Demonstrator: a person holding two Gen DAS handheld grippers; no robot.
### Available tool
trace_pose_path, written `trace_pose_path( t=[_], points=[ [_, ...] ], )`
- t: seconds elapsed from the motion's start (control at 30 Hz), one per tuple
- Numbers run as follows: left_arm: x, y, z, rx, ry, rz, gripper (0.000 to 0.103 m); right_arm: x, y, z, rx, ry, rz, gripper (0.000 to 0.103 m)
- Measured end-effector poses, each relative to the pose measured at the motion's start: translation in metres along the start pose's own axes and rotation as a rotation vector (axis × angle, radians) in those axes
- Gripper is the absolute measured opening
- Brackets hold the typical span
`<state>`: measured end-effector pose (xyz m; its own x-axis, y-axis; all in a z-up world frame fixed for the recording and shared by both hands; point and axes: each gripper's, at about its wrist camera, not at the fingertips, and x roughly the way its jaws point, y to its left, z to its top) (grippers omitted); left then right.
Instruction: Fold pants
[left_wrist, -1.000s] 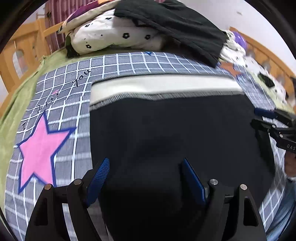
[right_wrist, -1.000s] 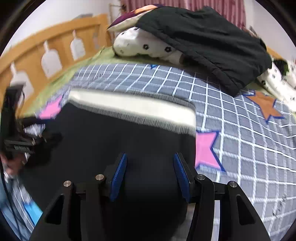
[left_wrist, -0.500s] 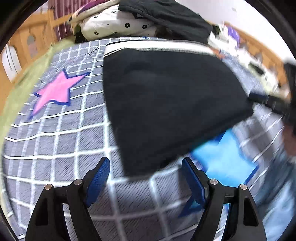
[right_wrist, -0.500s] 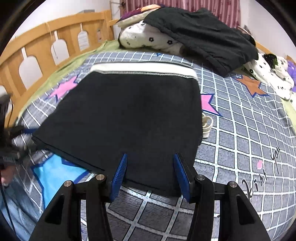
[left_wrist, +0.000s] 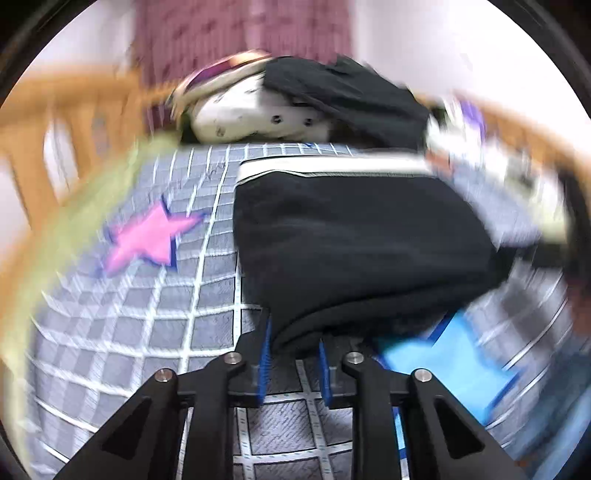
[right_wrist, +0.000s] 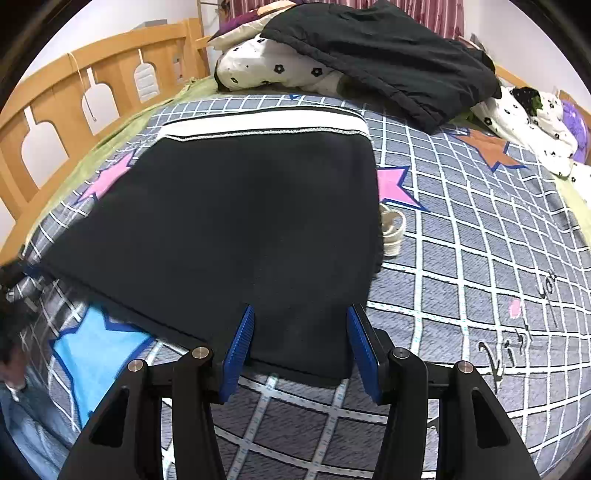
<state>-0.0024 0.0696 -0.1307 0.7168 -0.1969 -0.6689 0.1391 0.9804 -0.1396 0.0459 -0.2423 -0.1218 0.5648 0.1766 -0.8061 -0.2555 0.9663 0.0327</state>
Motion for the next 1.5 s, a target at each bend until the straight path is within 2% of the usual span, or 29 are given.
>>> trace_pose_path(
  t=[0.07, 0.1, 0.17, 0.23, 0.37, 0.5, 0.53, 0.67, 0.77, 0.8, 0.9, 0.97, 1.17, 1.27, 1.33, 1.4, 1.5],
  points=[
    [0.018, 0.017, -0.009, -0.096, 0.083, -0.022, 0.018, -0.003, -0.001, 0.000, 0.002, -0.011, 0.009, 0.052],
    [0.029, 0.016, -0.018, -0.077, 0.129, -0.002, 0.018, -0.003, 0.000, -0.001, 0.000, -0.010, 0.012, 0.052],
    [0.024, -0.003, -0.025, 0.032, 0.096, 0.071, 0.018, 0.001, 0.003, -0.002, -0.020, 0.000, -0.001, 0.052],
    [0.022, -0.010, -0.024, 0.070, 0.112, 0.107, 0.022, 0.002, 0.008, -0.004, -0.053, 0.003, -0.027, 0.052],
    [0.008, -0.001, -0.026, 0.009, 0.126, 0.076, 0.022, -0.011, 0.007, -0.002, -0.066, -0.038, -0.001, 0.052],
    [-0.012, 0.003, -0.016, 0.004, 0.047, 0.040, 0.022, -0.024, 0.006, 0.002, -0.071, -0.125, 0.015, 0.052],
    [-0.016, 0.003, -0.015, -0.005, 0.030, 0.031, 0.027, -0.025, 0.006, 0.003, -0.072, -0.142, 0.017, 0.052],
    [-0.022, -0.003, 0.005, -0.052, -0.033, -0.020, 0.027, -0.019, 0.005, 0.008, -0.057, -0.158, 0.037, 0.052],
    [0.000, -0.016, 0.026, -0.033, -0.003, -0.031, 0.027, -0.002, 0.009, 0.010, -0.062, -0.106, 0.018, 0.052],
    [0.008, -0.019, 0.027, -0.021, 0.020, -0.008, 0.027, 0.006, 0.010, 0.009, -0.063, -0.084, 0.003, 0.052],
    [0.037, -0.020, 0.009, -0.025, 0.098, 0.049, 0.029, 0.014, 0.014, 0.002, -0.079, -0.062, -0.057, 0.052],
    [0.033, -0.019, 0.001, -0.036, 0.054, 0.046, 0.029, 0.012, 0.013, -0.003, -0.079, -0.057, -0.062, 0.052],
    [0.027, -0.013, 0.004, -0.075, 0.090, 0.025, 0.030, 0.009, 0.002, -0.005, -0.040, -0.028, -0.019, 0.054],
    [0.024, -0.015, 0.015, -0.060, 0.079, 0.036, 0.036, -0.001, -0.002, 0.003, -0.006, -0.065, -0.002, 0.054],
    [0.027, -0.017, 0.024, -0.030, 0.065, 0.047, 0.047, -0.008, -0.001, 0.013, 0.002, -0.111, -0.003, 0.054],
    [0.037, -0.018, 0.040, -0.013, 0.059, 0.057, 0.047, -0.012, 0.004, 0.026, -0.007, -0.154, -0.005, 0.054],
    [0.061, -0.015, 0.066, -0.026, 0.088, 0.026, 0.047, -0.013, 0.014, 0.053, -0.061, -0.199, -0.020, 0.054]
  ],
)
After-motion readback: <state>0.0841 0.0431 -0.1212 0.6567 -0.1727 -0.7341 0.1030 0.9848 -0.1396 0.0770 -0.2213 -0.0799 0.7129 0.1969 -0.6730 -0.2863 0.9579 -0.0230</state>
